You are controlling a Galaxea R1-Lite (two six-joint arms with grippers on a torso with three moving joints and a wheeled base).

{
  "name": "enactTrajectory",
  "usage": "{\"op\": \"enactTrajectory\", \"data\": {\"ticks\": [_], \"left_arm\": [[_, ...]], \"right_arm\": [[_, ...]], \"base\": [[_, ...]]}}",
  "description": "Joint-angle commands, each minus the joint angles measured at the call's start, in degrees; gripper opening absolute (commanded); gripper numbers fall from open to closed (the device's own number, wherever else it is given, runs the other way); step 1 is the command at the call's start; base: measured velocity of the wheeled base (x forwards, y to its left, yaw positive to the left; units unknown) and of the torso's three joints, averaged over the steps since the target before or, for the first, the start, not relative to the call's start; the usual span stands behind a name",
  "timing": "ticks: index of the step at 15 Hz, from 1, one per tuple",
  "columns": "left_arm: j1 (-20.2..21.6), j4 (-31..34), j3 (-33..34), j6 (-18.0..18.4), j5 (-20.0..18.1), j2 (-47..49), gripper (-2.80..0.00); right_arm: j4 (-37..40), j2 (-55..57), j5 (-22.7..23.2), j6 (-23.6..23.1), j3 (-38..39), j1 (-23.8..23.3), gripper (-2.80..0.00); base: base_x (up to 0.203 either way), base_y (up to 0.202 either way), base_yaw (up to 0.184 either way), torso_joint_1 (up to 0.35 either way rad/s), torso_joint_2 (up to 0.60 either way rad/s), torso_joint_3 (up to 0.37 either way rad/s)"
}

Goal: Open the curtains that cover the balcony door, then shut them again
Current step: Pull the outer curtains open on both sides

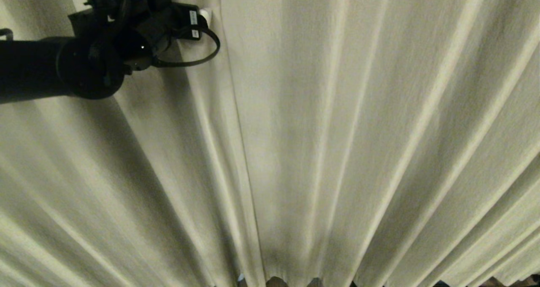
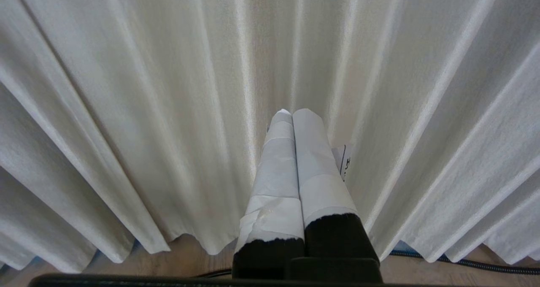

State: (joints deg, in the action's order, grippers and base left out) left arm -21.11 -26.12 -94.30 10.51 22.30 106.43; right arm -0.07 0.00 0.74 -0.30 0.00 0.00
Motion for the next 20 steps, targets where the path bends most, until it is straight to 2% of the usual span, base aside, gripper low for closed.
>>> {"op": "enactTrajectory", "data": {"ticks": [1, 8, 20], "left_arm": [[0.35, -0.15, 0.33, -0.03, 0.19, -1.33, 0.0], [3.59, -0.24, 7.47, -0.39, 1.34, -6.99, 0.0], [2.52, -0.55, 7.44, -1.56, 1.26, -6.62, 0.0]], "right_arm": [[-0.01, 0.0, 0.05, -0.05, 0.0, 0.0, -2.8], [-0.01, 0.0, 0.05, -0.05, 0.0, 0.0, -2.8], [-0.01, 0.0, 0.05, -0.05, 0.0, 0.0, -2.8]], "base": [[0.0, 0.0, 0.0, 0.0, 0.0, 0.0], [0.0, 0.0, 0.0, 0.0, 0.0, 0.0], [0.0, 0.0, 0.0, 0.0, 0.0, 0.0]]}}
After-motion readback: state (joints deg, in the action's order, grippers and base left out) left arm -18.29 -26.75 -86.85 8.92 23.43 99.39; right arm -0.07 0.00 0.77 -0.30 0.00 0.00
